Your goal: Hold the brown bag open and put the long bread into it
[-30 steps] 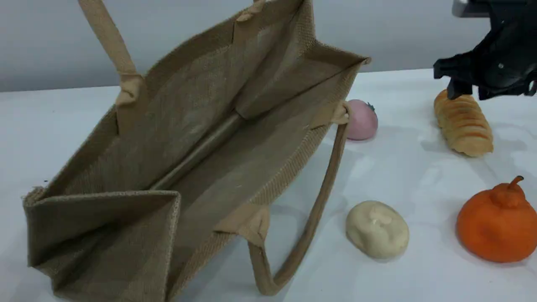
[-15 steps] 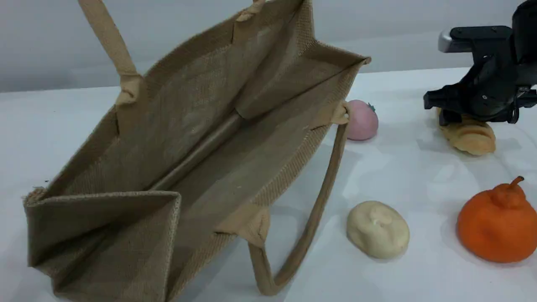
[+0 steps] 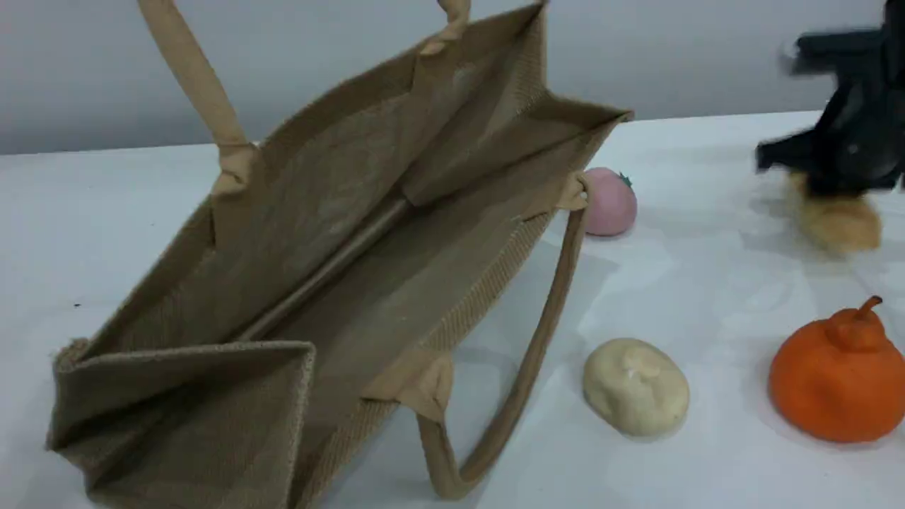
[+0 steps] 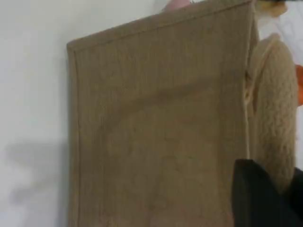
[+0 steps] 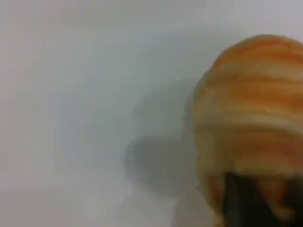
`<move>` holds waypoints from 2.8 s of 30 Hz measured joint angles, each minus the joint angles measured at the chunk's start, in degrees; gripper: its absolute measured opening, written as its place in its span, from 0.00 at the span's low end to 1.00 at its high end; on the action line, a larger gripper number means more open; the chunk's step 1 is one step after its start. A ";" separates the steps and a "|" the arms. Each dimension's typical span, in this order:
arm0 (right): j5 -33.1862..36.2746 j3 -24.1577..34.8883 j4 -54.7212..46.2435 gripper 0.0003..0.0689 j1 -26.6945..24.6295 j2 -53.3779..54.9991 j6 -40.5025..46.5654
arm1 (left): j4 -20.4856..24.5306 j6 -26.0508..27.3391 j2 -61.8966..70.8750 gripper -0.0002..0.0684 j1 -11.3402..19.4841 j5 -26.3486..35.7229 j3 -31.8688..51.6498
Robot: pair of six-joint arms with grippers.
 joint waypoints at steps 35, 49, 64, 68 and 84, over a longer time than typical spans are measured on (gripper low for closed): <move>57.70 34.27 -6.79 0.09 18.43 -45.73 18.95 | -2.86 -0.24 -0.05 0.13 0.00 0.03 0.02; 47.98 26.03 -0.80 0.09 25.92 -31.09 14.33 | -5.92 1.48 -0.41 0.13 0.00 0.35 0.02; 43.19 10.47 -0.91 0.08 25.87 -15.08 25.96 | -5.96 1.32 -0.41 0.13 0.00 0.35 0.02; 37.03 8.12 -0.79 0.08 25.92 -14.75 28.78 | -5.96 1.32 -0.41 0.13 0.00 0.25 0.02; 25.71 7.97 -0.76 0.09 33.34 -14.75 29.14 | -6.25 1.32 -0.41 0.13 0.00 0.30 0.02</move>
